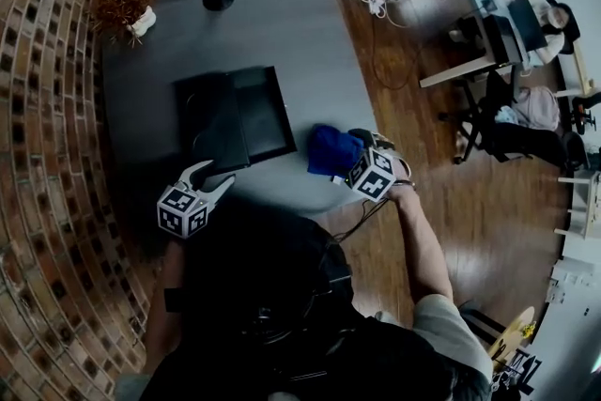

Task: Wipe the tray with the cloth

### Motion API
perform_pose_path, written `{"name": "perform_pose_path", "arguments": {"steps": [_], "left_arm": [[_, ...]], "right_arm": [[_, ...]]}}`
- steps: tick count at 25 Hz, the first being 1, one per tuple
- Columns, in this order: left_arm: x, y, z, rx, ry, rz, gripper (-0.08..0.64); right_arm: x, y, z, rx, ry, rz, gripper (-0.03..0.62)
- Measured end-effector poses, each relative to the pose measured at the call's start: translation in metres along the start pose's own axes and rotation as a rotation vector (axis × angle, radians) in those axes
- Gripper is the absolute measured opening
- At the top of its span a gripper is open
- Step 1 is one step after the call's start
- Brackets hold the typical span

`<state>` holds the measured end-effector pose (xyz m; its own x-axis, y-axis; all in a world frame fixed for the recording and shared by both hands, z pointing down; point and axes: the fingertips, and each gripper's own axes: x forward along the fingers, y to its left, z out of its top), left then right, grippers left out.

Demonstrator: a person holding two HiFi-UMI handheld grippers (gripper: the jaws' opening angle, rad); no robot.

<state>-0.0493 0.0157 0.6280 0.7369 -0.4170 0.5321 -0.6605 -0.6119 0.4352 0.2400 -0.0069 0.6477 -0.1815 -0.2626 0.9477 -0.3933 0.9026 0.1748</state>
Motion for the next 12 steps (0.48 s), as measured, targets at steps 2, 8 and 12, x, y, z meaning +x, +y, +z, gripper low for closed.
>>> {"name": "perform_pose_path", "arguments": {"steps": [2, 8, 12], "left_arm": [[0.001, -0.001, 0.000, -0.001, -0.004, 0.001, 0.225], [0.003, -0.004, 0.000, 0.008, -0.008, -0.009, 0.225], [0.002, -0.001, 0.002, 0.002, -0.022, -0.003, 0.225]], "right_arm": [[0.038, 0.014, -0.013, -0.100, 0.100, 0.025, 0.417], [0.036, 0.018, -0.013, -0.060, 0.180, 0.172, 0.178], [-0.028, -0.029, 0.137, 0.147, -0.213, 0.118, 0.177]]}}
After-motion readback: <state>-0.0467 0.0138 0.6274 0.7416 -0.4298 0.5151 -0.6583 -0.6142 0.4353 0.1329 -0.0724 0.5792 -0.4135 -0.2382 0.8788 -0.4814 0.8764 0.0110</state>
